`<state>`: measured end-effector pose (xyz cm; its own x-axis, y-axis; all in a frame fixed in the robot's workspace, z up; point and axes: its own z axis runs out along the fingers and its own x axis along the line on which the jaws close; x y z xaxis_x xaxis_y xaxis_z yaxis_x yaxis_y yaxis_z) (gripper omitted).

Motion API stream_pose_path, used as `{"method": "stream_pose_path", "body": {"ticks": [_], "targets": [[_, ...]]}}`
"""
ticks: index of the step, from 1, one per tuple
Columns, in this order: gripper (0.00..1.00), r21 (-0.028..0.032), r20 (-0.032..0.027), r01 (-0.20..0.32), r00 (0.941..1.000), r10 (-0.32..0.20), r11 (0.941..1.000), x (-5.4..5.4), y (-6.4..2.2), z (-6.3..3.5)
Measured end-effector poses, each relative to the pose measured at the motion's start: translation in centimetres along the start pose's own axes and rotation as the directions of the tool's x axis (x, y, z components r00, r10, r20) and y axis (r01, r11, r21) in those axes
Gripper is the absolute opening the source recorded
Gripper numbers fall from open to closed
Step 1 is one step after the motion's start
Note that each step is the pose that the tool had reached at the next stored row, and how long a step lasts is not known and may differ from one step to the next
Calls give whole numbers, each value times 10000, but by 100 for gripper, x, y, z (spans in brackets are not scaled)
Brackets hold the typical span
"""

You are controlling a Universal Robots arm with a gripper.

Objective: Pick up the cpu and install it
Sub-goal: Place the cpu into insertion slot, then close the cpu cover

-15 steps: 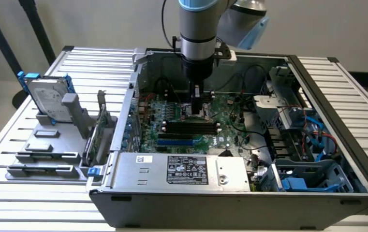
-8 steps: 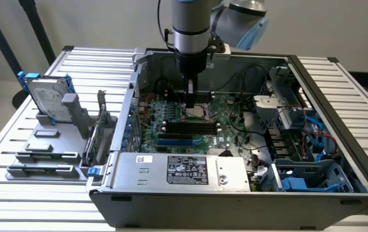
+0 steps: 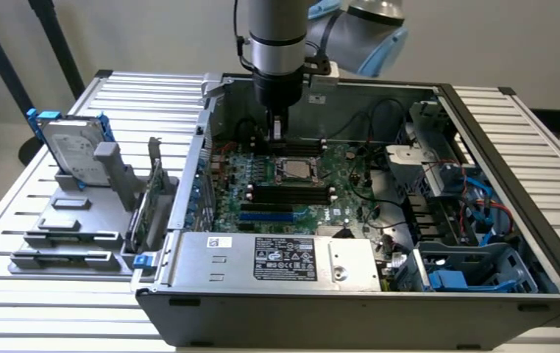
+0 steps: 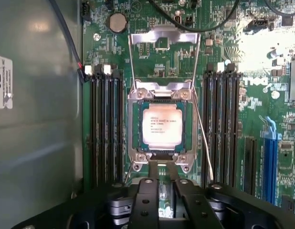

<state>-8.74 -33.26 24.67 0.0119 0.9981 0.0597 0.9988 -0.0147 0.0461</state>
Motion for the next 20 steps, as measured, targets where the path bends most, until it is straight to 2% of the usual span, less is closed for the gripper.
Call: {"method": "stream_pose_path", "body": {"ticks": [1,2,4,20], "targets": [[18,61,-1,-4,10000,4,10000,1,-10,-4],[12,104,1,-4,10000,4,9999,0,-14,-8],[11,151,1,-4,10000,4,9999,0,-16,-11],[11,152,2,-4,10000,4,9999,0,-16,-12]]}}
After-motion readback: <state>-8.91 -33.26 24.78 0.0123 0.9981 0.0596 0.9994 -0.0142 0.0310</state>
